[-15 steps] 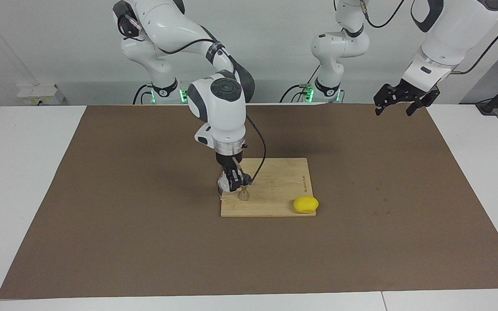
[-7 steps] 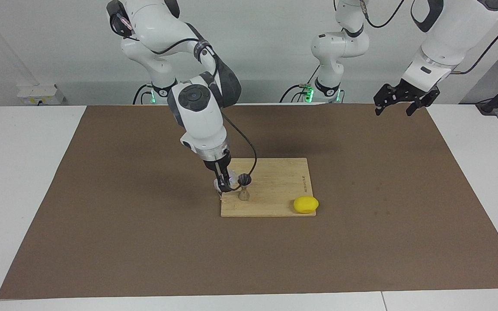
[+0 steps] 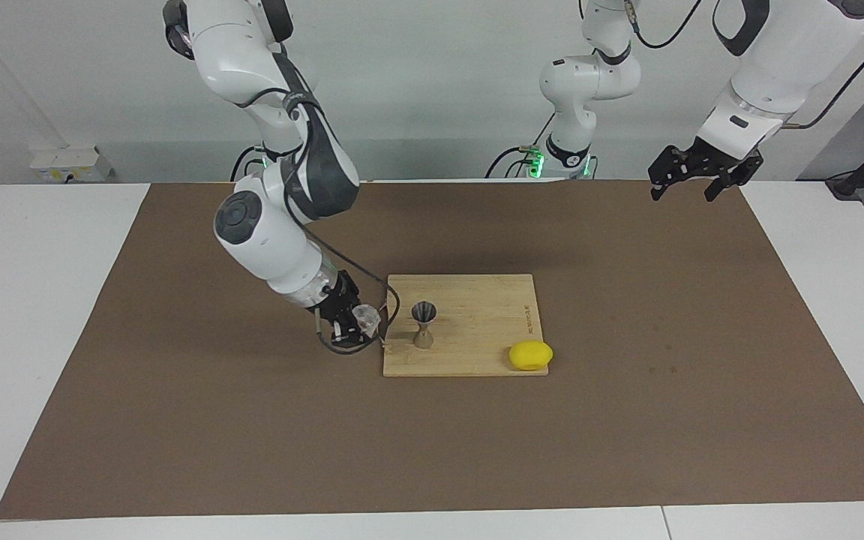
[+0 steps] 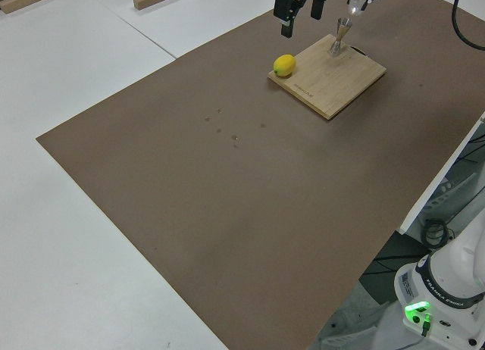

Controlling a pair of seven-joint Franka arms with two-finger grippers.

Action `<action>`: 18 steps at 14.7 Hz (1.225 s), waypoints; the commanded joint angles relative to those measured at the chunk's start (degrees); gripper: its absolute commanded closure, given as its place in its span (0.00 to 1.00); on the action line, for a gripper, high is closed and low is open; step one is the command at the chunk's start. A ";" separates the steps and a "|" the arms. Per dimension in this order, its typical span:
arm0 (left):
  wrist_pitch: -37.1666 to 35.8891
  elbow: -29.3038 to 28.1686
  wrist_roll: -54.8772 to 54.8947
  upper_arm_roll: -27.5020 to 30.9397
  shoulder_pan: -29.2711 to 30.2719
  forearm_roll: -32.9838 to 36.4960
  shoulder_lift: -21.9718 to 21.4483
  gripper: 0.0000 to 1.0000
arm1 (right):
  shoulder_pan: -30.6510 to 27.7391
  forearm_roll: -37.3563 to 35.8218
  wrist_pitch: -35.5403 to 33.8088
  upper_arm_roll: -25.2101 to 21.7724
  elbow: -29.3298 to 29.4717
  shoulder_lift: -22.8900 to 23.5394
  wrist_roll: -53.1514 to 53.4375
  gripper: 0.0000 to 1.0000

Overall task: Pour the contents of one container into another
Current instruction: 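Carry the glass cup back and set it down with the right gripper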

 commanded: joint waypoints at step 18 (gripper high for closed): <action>0.67 -1.82 0.43 -0.33 0.66 0.23 -1.66 0.00 | -25.23 15.86 -3.22 0.74 -16.85 -0.79 -40.27 1.00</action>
